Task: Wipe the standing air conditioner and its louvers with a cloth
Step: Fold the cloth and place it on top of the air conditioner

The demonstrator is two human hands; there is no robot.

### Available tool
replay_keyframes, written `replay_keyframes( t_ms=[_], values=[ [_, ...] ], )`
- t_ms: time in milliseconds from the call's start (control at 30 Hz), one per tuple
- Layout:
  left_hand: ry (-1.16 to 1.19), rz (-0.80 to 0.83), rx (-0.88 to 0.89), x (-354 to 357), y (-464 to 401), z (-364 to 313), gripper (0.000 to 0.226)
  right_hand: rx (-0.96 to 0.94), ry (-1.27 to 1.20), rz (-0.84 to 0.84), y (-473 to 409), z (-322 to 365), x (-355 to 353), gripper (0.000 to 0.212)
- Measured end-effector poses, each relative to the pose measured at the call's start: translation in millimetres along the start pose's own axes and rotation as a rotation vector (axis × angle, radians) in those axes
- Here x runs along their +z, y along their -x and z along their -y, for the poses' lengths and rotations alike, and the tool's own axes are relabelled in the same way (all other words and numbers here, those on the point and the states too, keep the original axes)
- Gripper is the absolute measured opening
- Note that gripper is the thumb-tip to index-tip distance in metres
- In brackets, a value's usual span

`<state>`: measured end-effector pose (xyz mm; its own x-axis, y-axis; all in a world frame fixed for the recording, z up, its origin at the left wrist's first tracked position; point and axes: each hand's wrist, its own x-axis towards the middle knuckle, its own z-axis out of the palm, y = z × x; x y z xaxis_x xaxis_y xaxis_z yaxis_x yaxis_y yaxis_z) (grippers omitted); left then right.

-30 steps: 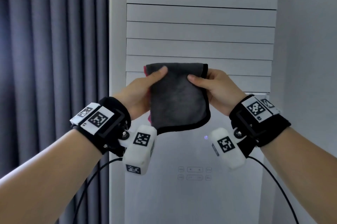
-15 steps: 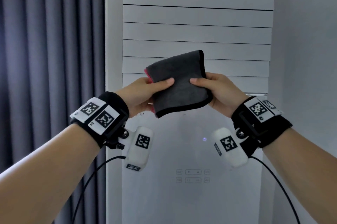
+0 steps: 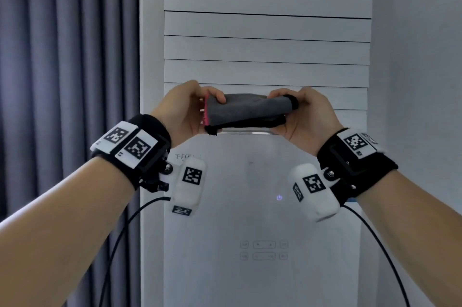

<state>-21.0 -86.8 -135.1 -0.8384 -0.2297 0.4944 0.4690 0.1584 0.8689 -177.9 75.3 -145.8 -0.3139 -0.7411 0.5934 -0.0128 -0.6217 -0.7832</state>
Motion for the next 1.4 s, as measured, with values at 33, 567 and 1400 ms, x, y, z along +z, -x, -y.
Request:
replay_keyframes(
  t_ms=[33,567,1400],
  values=[
    [-0.033,-0.022,-0.013,0.6,-3.2,-4.0,0.030,0.014,0.065,-0.015,-3.0,3.3,1.2,0.028],
    [-0.163,-0.400,0.340,22.1,-49.3,-67.7,0.022,-0.701,1.472,-0.277,-36.3,51.4,27.8,0.046],
    [-1.540,-0.687,1.000,37.8,-114.4,-166.0,0.013,-1.250,2.096,-0.485,-101.6,152.4,33.2,0.023]
  ],
)
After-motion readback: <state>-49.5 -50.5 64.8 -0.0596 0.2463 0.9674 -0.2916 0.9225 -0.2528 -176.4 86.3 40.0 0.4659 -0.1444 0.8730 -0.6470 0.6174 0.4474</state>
